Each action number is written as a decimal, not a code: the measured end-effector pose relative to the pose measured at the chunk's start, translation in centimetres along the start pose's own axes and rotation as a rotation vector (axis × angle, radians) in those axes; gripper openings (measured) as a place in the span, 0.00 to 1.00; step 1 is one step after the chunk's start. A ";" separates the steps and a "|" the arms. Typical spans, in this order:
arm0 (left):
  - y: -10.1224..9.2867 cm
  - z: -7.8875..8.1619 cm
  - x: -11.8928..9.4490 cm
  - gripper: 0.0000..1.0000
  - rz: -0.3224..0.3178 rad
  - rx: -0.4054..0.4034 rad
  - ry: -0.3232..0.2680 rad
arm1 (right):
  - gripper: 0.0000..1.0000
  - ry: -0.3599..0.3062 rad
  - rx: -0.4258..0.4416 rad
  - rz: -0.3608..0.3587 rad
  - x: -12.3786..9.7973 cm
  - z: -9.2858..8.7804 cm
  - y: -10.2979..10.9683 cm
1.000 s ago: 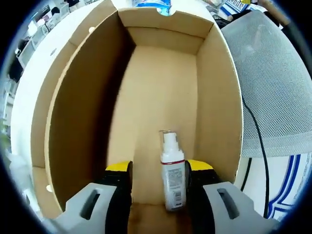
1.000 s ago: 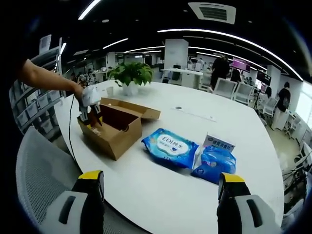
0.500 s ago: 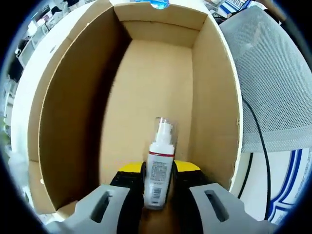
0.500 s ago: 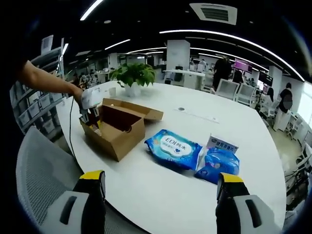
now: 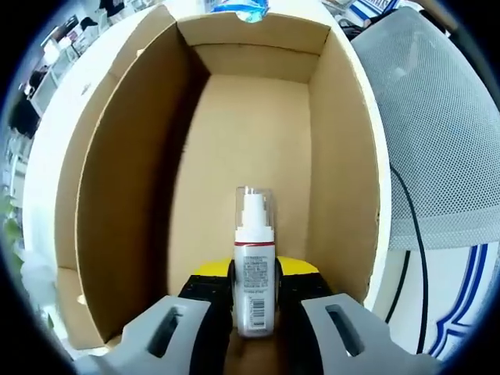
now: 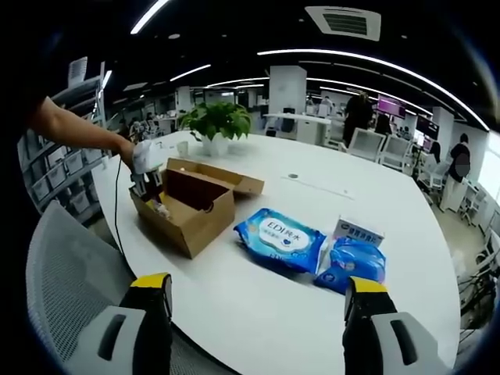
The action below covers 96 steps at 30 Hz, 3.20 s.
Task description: Operate the shoe box by opening the lid, removing the specified soft item, and placing it in the target area until the item is outside and the box remains undamaged.
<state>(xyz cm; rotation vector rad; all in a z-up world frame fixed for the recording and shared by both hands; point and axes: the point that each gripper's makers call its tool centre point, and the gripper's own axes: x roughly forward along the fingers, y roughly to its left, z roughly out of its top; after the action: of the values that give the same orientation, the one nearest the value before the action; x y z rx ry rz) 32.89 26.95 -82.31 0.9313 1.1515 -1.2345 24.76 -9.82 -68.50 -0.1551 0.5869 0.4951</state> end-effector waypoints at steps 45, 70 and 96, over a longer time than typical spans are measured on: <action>-1.4 9.5 -7.3 0.18 0.099 0.187 -0.241 | 0.64 -0.151 -0.146 0.159 0.5 3.6 4.0; -4.8 14.7 -8.7 0.18 0.071 0.305 -0.317 | 0.54 -0.149 -0.215 0.243 1.6 4.1 7.4; -9.1 19.6 -8.1 0.18 -0.020 0.437 -0.373 | 0.42 -0.155 -0.238 0.311 2.3 4.6 10.0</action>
<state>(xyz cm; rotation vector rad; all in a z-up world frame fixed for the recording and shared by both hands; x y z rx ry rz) 27.00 8.49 -69.78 0.9528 0.6075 -1.6325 23.79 1.06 -65.97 -0.2515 0.4000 0.8716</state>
